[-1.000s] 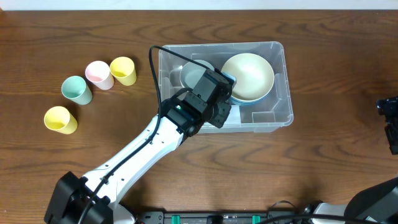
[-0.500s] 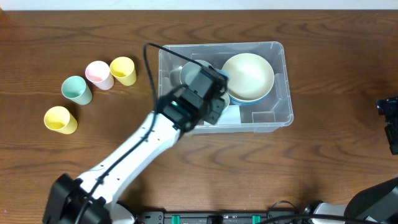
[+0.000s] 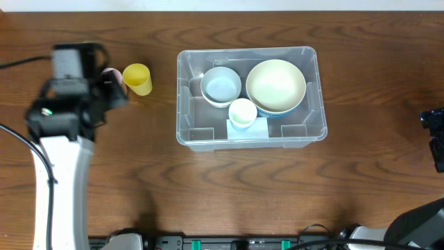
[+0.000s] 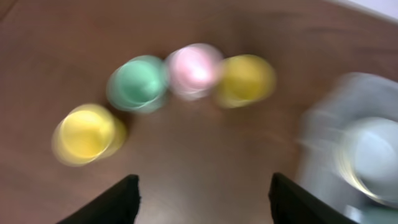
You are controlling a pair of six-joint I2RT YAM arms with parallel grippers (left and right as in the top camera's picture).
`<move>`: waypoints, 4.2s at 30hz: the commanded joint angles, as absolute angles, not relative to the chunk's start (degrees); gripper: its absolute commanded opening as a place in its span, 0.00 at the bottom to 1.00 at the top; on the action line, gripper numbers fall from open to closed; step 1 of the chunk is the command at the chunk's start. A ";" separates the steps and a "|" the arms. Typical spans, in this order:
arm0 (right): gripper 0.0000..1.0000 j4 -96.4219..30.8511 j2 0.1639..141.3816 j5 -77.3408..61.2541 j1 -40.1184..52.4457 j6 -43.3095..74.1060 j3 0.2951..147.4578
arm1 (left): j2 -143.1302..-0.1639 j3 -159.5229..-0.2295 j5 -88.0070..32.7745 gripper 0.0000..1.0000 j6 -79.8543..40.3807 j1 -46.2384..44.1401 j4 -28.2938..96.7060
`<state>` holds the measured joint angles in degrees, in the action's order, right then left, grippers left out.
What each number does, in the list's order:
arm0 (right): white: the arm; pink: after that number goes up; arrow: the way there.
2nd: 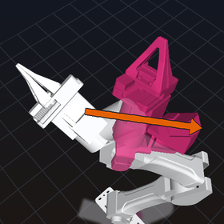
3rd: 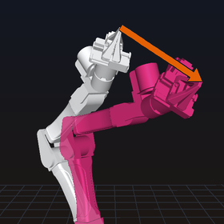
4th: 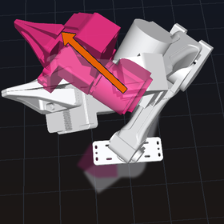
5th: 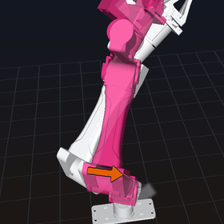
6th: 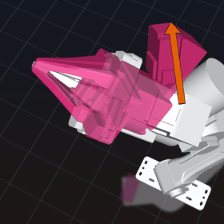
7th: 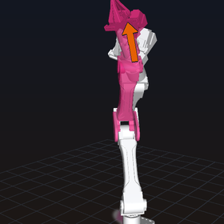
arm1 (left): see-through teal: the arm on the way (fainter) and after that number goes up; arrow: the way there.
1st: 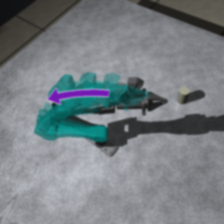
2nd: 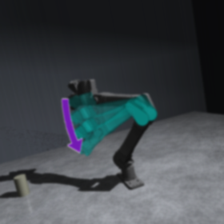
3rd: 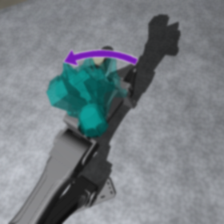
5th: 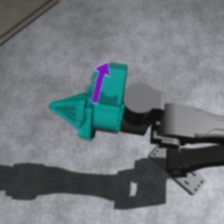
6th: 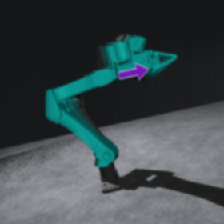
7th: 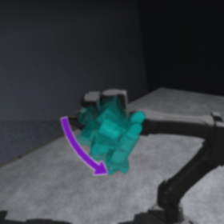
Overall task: Pack container
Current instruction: 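Move the left gripper back left to the front yellow cup, then grasp the front yellow cup rim with the left gripper, then lift the yellow cup and carry it right over the bin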
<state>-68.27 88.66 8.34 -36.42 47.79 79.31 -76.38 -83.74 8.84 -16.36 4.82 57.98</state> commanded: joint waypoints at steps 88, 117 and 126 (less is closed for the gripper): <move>0.99 -68.36 88.51 8.56 -36.80 48.82 79.29 | -95.09 -80.75 -23.16 0.06 -9.26 21.80 64.58; 0.99 -68.36 88.51 8.56 -36.80 48.82 79.29 | -85.56 -100.55 -13.98 0.06 -10.76 -23.86 58.24; 0.99 -68.36 88.51 8.56 -36.80 48.82 79.29 | -95.00 -100.64 -10.76 0.06 -6.17 -31.24 60.05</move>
